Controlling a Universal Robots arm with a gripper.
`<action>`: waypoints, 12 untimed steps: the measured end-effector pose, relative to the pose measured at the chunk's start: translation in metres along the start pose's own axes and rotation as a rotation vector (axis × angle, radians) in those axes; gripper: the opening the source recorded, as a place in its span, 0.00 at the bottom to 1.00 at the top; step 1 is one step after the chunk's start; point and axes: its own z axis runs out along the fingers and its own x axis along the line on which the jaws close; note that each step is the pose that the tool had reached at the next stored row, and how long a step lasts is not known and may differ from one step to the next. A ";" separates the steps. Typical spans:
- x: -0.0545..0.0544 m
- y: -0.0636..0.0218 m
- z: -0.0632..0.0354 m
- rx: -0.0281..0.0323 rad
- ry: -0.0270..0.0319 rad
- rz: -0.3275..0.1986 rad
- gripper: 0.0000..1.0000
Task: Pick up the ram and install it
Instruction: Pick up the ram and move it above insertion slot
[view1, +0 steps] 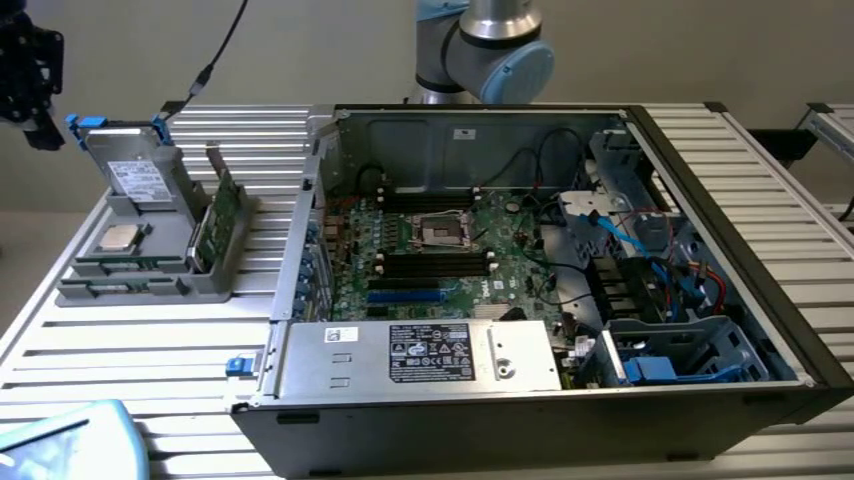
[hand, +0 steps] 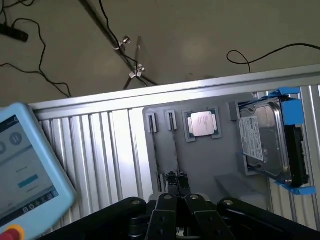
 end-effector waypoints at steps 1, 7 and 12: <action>0.000 0.0000 0.0001 0.0043 0.0012 -0.015 0.11; 0.000 -0.0001 0.0013 0.0362 0.0069 -0.109 0.11; 0.000 -0.0001 0.0013 0.0412 0.0080 -0.125 0.11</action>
